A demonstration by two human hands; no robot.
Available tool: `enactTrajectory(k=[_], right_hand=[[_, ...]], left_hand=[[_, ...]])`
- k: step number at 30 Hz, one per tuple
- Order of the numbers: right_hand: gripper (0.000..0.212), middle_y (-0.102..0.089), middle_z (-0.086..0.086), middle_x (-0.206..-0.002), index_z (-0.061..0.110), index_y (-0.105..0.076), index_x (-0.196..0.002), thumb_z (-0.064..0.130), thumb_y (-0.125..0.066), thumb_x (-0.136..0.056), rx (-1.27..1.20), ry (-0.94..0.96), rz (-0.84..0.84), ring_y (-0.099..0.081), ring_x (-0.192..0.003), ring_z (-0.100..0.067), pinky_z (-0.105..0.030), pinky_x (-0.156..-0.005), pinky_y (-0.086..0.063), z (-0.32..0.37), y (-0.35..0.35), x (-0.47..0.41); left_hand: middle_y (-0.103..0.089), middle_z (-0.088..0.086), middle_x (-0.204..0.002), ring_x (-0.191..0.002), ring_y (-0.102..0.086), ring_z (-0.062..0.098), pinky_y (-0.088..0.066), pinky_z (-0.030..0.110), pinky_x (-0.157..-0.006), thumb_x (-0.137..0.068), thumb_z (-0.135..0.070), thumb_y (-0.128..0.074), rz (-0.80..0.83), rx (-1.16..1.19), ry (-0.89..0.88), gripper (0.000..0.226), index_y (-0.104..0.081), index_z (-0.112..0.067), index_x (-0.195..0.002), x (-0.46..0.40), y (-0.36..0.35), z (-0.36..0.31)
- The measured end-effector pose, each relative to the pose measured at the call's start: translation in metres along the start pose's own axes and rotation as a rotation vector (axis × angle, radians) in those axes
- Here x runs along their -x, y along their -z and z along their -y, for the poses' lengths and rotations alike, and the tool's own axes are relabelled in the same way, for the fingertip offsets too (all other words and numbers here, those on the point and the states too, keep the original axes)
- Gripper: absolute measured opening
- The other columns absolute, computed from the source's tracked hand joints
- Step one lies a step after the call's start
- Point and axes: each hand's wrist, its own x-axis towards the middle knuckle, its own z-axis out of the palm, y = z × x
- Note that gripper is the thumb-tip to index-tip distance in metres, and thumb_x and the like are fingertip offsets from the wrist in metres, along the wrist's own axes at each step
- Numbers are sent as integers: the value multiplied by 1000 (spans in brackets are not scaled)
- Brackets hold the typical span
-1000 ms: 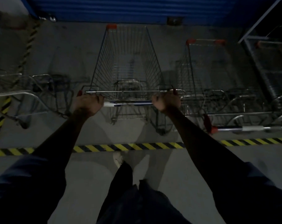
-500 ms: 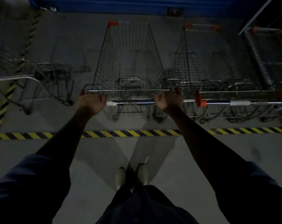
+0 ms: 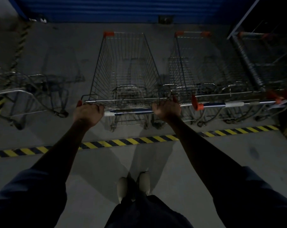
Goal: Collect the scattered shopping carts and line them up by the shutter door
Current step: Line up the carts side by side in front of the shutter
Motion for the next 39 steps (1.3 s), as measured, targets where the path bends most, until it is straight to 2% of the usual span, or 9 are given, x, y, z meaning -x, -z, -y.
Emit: enactTrajectory(k=[3,9,14,21,23,26,29,34,39], right_hand=[[71,-45,-2,-57,16,-49,-60,61,-19,-106,-10,15,43,-66,-68,-24,-46,-94,-52,3,3,-2],[87,-75,-12,-87,8,-77,-91,65,-13,-105,-9,-1,82,-72,-93,-25,-45,-117,-31,3,6,-3],[120,-72,-11,-90,10,-75,-107,86,14,-84,-98,-12,27,-69,-100,-29,-45,-107,-43,-3,-8,-8],[108,-76,-9,-99,14,-74,-111,85,5,-90,-84,-16,187,-70,-104,-24,-49,-111,-42,0,9,-2],[109,-74,-11,-119,18,-72,-121,89,4,-86,-156,-17,209,-66,-119,-28,-55,-115,-39,1,18,-5],[84,-70,-15,-127,19,-70,-126,81,-20,-98,-272,-1,175,-63,-124,-35,-57,-112,-43,21,43,-12],[49,-71,-23,-113,13,-71,-122,50,-44,-106,-230,142,-16,-69,-105,-44,-55,-92,-56,73,70,-29],[61,-70,-18,-92,10,-70,-92,60,-37,-103,-234,166,-5,-71,-89,-38,-41,-76,-58,214,73,-58],[49,-70,-20,-111,11,-67,-103,57,-50,-100,-448,330,81,-65,-111,-36,-39,-94,-51,390,138,-35]], left_hand=[[-65,24,-73,-65,-67,41,-44,73,-91,-87,-11,-50,49,-15,18,22,-62,1,-100,-2,-5,3],[-68,21,-77,-69,-68,40,-43,68,-96,-89,-15,-50,80,-3,47,21,-65,-5,-100,-6,-8,7],[-74,10,-99,-90,-72,35,-40,62,-106,-93,-25,-41,237,-26,67,32,-62,-15,-116,-8,7,4],[-68,5,-128,-117,-65,30,-30,59,-117,-104,-34,-34,368,22,26,39,-49,-23,-137,-12,8,12],[-68,10,-126,-115,-64,35,-36,56,-111,-101,-41,-28,273,264,61,46,-59,-18,-125,-9,7,18],[-67,16,-110,-101,-62,40,-51,48,-91,-98,-36,-35,-121,636,181,45,-68,-6,-106,5,10,37],[-65,13,-110,-100,-59,35,-52,43,-87,-98,-24,-52,-298,616,303,24,-64,-8,-109,35,12,76],[-64,15,-115,-111,-58,40,-50,47,-95,-98,-39,-43,-209,616,535,38,-61,-11,-116,118,-22,189],[-65,12,-114,-108,-58,38,-47,47,-90,-97,-45,-42,-186,485,616,43,-64,-13,-114,229,-48,316]])
